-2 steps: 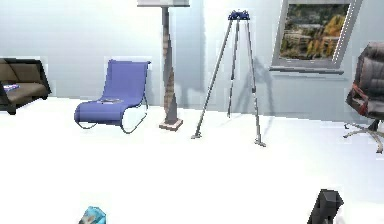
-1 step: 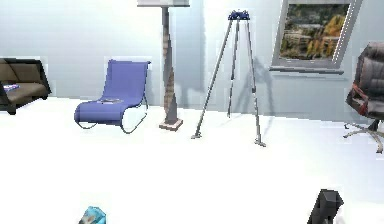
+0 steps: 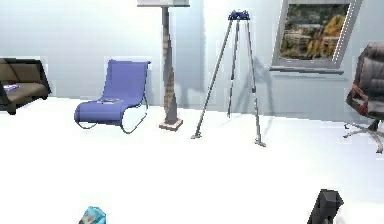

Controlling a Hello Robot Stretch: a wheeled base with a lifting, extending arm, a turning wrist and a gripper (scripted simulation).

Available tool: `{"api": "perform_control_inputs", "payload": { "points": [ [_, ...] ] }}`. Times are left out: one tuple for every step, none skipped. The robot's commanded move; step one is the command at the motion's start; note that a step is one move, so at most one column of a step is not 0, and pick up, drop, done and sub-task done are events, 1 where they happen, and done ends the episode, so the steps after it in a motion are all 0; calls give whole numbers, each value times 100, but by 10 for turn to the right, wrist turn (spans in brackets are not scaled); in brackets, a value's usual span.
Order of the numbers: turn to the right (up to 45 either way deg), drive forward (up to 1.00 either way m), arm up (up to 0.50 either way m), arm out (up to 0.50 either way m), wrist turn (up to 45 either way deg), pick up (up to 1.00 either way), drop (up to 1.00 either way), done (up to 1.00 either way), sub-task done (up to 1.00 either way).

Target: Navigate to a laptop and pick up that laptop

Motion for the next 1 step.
{"api": "perform_control_inputs", "payload": {
  "points": [
    [0, 0, 10, 0, 0, 0, 0, 0, 0]
  ]
}}
